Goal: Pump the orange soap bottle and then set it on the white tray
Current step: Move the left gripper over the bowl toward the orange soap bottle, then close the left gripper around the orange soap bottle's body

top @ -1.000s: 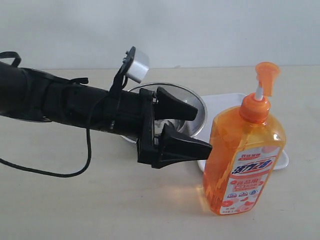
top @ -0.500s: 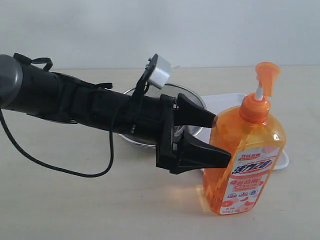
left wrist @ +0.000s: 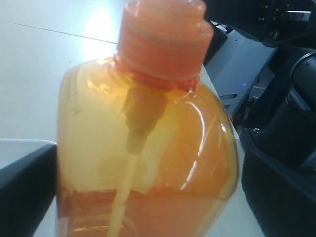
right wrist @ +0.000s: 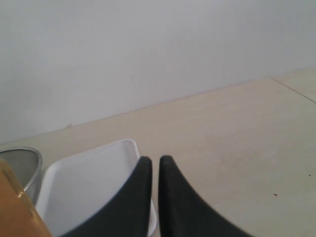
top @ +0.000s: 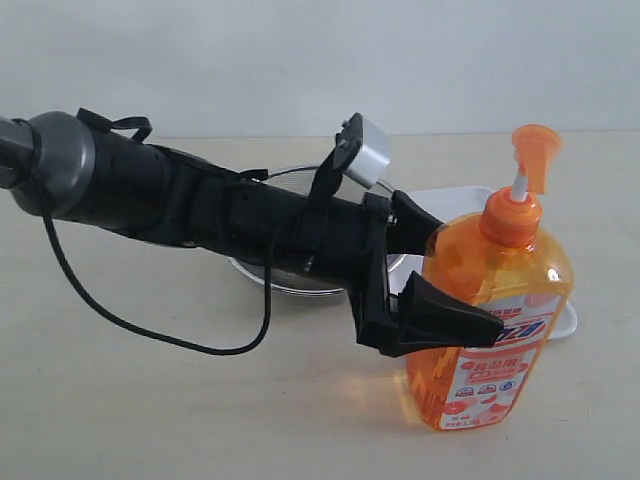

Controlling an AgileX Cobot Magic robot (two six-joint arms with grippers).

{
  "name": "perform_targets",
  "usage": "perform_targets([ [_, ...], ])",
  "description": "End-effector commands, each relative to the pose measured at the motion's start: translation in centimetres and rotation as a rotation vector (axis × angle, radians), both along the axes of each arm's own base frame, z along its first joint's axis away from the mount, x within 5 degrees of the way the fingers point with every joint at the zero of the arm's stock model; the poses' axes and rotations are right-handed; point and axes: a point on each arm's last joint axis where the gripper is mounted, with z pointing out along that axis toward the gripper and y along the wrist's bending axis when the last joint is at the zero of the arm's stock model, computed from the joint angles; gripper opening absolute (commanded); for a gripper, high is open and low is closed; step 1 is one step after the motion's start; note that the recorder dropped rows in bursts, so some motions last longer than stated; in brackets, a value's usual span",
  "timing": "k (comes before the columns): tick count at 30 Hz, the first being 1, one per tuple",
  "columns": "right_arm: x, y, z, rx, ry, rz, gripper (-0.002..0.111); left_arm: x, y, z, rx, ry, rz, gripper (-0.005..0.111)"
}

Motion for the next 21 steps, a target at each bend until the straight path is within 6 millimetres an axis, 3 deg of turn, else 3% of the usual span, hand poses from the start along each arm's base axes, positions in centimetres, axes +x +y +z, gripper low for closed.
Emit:
perform_targets([
  [1, 0.0, 0.0, 0.1, -0.001, -0.012, -0.006, 0.001, 0.2, -1.1, -1.1, -0.004, 0.013, -0.023, 0.092],
  [11, 0.0, 0.0, 0.1, -0.001, -0.01, -0.006, 0.001, 1.2, -2.1, -2.3, -0.037, 0.036, -0.063, 0.092],
  [21, 0.0, 0.0, 0.1, -0.001, -0.01, -0.006, 0.001, 0.9, -2.1, -2.2, -0.063, 0.048, -0.09, 0.092],
])
